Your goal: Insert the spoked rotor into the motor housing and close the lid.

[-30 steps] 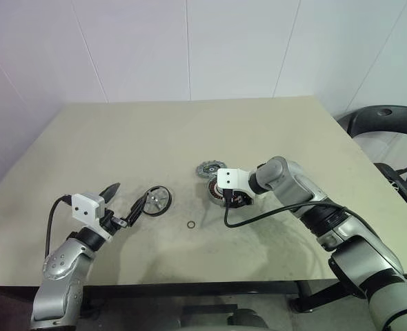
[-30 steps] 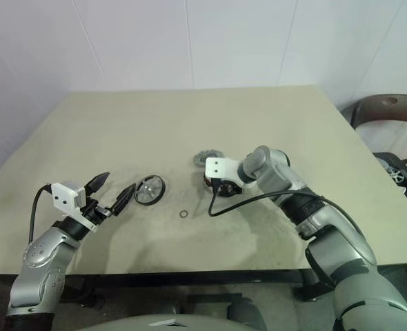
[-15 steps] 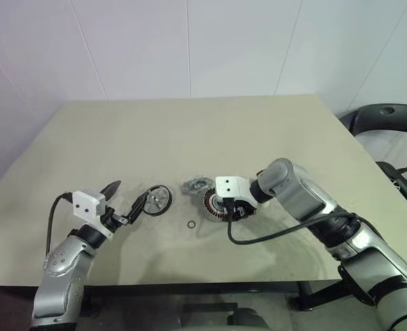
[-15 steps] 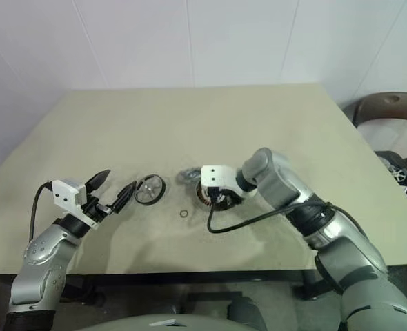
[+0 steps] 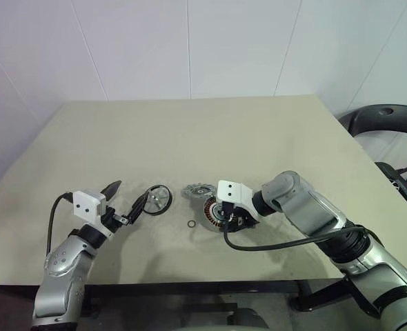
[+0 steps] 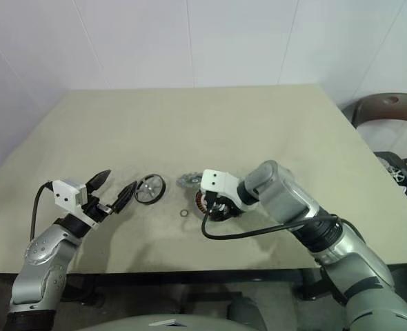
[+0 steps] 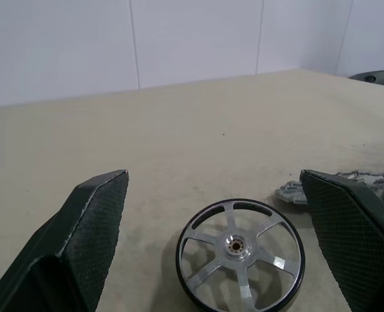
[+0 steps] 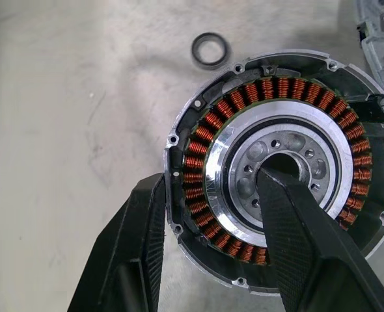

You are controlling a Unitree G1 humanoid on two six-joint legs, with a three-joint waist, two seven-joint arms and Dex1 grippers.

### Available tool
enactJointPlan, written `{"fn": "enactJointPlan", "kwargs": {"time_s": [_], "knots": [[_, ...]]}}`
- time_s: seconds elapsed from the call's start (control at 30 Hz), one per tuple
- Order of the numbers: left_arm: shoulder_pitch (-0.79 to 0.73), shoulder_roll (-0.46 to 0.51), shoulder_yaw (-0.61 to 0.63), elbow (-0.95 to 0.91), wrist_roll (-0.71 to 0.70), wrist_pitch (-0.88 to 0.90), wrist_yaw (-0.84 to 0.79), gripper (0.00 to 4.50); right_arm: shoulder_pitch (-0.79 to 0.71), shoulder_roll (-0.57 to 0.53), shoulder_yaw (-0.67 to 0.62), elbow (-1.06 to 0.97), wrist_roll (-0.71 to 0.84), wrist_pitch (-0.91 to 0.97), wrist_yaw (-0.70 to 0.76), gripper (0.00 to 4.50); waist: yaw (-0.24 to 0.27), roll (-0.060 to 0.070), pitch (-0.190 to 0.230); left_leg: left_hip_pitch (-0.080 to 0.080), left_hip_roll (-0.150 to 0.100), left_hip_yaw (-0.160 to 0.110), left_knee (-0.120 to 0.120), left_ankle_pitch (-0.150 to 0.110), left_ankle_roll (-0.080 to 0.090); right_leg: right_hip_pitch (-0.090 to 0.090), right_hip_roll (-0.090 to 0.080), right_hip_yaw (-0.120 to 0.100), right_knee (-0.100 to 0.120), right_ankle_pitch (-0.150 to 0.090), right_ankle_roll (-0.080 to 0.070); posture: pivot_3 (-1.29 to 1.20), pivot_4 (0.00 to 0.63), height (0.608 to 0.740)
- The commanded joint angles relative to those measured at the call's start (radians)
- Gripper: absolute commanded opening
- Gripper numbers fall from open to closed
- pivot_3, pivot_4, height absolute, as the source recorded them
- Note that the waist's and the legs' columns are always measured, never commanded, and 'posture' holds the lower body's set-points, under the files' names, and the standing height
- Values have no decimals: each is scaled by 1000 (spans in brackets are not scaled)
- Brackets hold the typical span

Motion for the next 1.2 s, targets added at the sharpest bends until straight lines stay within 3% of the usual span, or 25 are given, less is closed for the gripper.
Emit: {"fn": "enactJointPlan", "kwargs": {"time_s": [0.03,0.17,0.23,0.43,0.53,0.87,1.2], "knots": [[-7,-4,2,-21,4,4,21,4500,1,-17,-3,-35,14,16,-34,1803,0,0,0,0,0,0,0,0,0,0,0,0,0,0,0,0,0,740],[7,-13,8,-77,79,116,176,4500,-10,-11,2,-18,35,64,-61,1803,-1,0,0,0,0,0,0,0,0,0,0,0,0,0,0,0,0,740],[4,1,-4,-84,66,130,151,4500,-20,-13,9,-16,43,77,-68,1803,1,-1,-1,0,0,0,0,0,0,0,0,0,0,0,0,0,0,740],[-12,13,17,-137,-129,353,110,4500,-43,-12,17,-25,81,100,-77,3659,-1,-1,-1,0,0,0,1,0,0,0,0,0,0,0,0,0,0,740],[-23,44,4,-145,-120,341,64,4500,-58,0,5,-33,97,110,-99,4479,-1,-1,-1,-1,0,-1,1,0,0,0,0,0,0,0,0,0,0,740],[-3,165,-139,-213,-59,325,-95,4500,-25,-118,-218,-3,235,-59,-43,4479,0,-1,0,-1,0,0,-1,0,0,0,0,0,-1,0,0,0,0,740],[-65,172,-260,0,42,184,-247,4500,176,-187,-318,24,257,-316,-42,4479,-2,-1,0,-2,0,1,0,0,1,3,0,0,-1,0,0,0,0,740]]}}
